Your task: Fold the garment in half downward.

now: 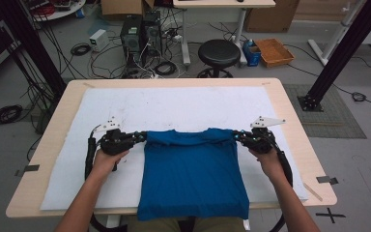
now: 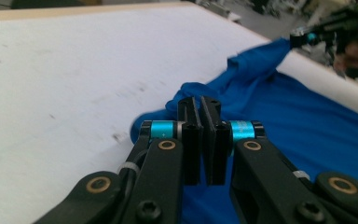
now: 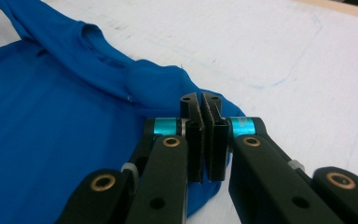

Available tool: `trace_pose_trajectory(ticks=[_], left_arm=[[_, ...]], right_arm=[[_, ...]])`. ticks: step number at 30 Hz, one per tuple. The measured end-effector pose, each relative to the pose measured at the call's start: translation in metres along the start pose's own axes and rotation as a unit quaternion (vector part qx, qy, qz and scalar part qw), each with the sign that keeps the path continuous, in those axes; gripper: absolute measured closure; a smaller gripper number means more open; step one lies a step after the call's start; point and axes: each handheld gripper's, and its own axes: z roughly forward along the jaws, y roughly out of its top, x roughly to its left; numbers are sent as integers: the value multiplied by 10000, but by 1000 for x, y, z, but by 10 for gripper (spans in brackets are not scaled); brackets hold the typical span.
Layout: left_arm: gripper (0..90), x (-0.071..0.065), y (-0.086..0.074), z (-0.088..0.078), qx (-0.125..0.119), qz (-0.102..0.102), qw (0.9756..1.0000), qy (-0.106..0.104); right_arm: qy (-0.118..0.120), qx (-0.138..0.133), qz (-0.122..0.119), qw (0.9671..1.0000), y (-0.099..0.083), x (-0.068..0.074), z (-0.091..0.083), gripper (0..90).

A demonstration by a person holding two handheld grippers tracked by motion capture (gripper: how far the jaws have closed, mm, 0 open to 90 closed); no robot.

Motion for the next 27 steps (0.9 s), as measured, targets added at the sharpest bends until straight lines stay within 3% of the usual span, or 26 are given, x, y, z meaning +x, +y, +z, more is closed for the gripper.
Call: trace_pose_trajectory(ticks=[5, 9, 11, 13, 15, 17, 19, 20, 22, 24, 25, 27], left_arm=[[869, -9, -16, -8, 291, 78, 9995, -137], [869, -12, -22, -13, 541, 79, 9983, -176], [869, -15, -23, -15, 633, 67, 9975, -293], [868, -18, -25, -17, 786, 113, 9960, -419], [865, -21, -27, -19, 995, 94, 9928, -662], [766, -22, -26, -21, 1111, 73, 9901, -854], [552, -23, -23, -23, 1044, -126, 9919, -711], [512, -21, -22, -24, 954, -164, 9937, -571], [430, -19, -19, -25, 757, -230, 9969, -22], [380, -15, -16, -23, 594, -215, 9966, 523], [380, -12, -14, -21, 507, -247, 9962, 671], [380, -7, -9, -15, 382, -360, 9954, 799]], right_arm=[[186, 188, 38, 9996, -21, 11, -19, 887], [213, 446, -33, 9988, -37, 17, -26, 887], [221, 486, -21, 9986, -40, 18, -28, 887], [330, 598, 12, 9977, -47, 22, -34, 887], [353, 620, -43, 9974, -48, 24, -36, 887], [426, 729, -79, 9964, -51, 27, -39, 886], [619, 798, -75, 9949, -53, 29, -40, 859], [637, 774, -36, 9950, -52, 29, -41, 757], [683, 625, 76, 9957, -50, 26, -42, 634], [576, 417, 322, 9970, -46, 21, -42, 491], [280, 180, 523, 9981, -40, 13, -40, 405], [150, 110, 600, 9980, -36, 9, -37, 399]])
